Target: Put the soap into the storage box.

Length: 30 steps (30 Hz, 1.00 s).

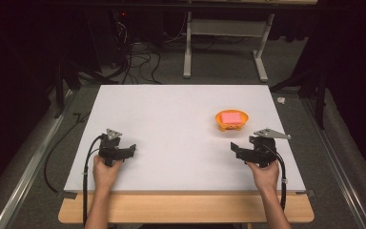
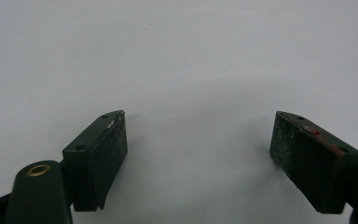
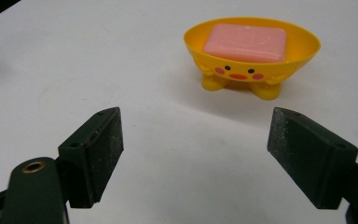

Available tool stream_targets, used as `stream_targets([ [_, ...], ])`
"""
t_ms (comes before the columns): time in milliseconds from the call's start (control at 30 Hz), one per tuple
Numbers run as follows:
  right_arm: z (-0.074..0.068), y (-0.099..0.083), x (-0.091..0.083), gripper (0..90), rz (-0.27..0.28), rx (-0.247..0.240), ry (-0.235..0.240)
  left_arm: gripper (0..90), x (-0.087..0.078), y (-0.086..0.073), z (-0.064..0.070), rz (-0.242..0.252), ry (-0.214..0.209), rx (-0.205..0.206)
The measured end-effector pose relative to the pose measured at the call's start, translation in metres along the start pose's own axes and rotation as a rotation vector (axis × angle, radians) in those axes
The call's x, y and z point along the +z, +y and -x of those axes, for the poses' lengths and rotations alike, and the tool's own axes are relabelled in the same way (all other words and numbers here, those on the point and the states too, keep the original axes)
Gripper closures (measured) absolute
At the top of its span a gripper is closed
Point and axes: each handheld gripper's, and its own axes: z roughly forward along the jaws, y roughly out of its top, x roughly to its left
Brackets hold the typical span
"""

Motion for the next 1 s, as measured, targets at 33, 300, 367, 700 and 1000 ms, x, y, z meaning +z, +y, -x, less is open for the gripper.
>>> stream_targets([
  [33, -0.001, -0.001, 0.000, 19.0, -0.003, 0.003, 0.002, 19.2, 0.000, 0.000, 0.000, 0.000, 0.000, 0.000],
  [300, -0.004, -0.007, 0.005, 19.2, -0.018, 0.000, 0.018, 19.2, 0.000, 0.000, 0.000, 0.000, 0.000, 0.000],
  [367, -0.005, -0.009, 0.007, 19.3, -0.022, -0.002, 0.025, 19.2, 0.000, 0.000, 0.000, -0.001, 0.000, 0.001],
  [700, -0.008, -0.016, 0.017, 19.8, -0.042, -0.002, 0.039, 19.2, 0.000, 0.000, 0.000, 0.000, 0.001, 0.001],
  [1000, -0.009, -0.020, 0.026, 20.8, -0.062, -0.008, 0.047, 19.2, 0.000, 0.000, 0.000, 0.000, 0.001, 0.001],
])
